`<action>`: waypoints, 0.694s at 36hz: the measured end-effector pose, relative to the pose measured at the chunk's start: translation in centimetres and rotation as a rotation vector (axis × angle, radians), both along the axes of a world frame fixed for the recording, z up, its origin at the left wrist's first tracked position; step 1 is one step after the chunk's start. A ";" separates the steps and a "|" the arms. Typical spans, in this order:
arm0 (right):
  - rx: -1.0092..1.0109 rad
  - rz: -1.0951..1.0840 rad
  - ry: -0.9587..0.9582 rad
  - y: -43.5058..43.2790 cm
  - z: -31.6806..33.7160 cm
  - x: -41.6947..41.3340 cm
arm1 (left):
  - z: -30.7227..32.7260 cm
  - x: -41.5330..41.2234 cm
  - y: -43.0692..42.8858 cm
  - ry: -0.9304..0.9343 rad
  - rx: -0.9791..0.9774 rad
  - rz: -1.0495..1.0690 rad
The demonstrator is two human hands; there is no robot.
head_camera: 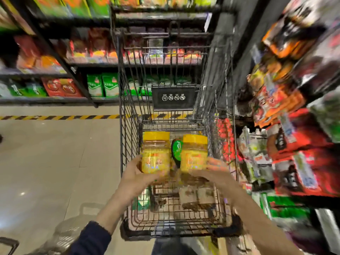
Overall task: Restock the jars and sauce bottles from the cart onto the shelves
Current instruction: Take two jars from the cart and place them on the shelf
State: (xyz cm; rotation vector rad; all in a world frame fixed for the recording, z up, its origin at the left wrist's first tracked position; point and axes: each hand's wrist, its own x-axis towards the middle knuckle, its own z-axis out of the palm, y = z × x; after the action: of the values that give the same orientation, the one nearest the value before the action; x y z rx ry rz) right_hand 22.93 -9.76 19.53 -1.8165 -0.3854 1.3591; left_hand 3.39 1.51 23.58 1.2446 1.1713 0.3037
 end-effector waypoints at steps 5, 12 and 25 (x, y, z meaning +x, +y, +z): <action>0.137 -0.042 -0.119 -1.1 6.5 2.3 | 4.3 1.5 0.3 -0.045 0.160 -0.084; 0.324 -0.097 -0.342 -4.4 15.7 3.7 | 11.2 4.2 -0.7 -0.160 0.374 -0.151; 0.494 -0.446 -0.656 -14.2 28.2 1.2 | 21.7 9.3 -4.2 -0.522 0.536 -0.434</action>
State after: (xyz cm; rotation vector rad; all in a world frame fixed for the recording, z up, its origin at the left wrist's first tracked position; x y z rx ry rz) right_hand 24.12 -23.92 47.72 -1.7358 -0.5528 0.2997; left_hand 12.65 -2.74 45.30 1.7114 0.3578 0.5961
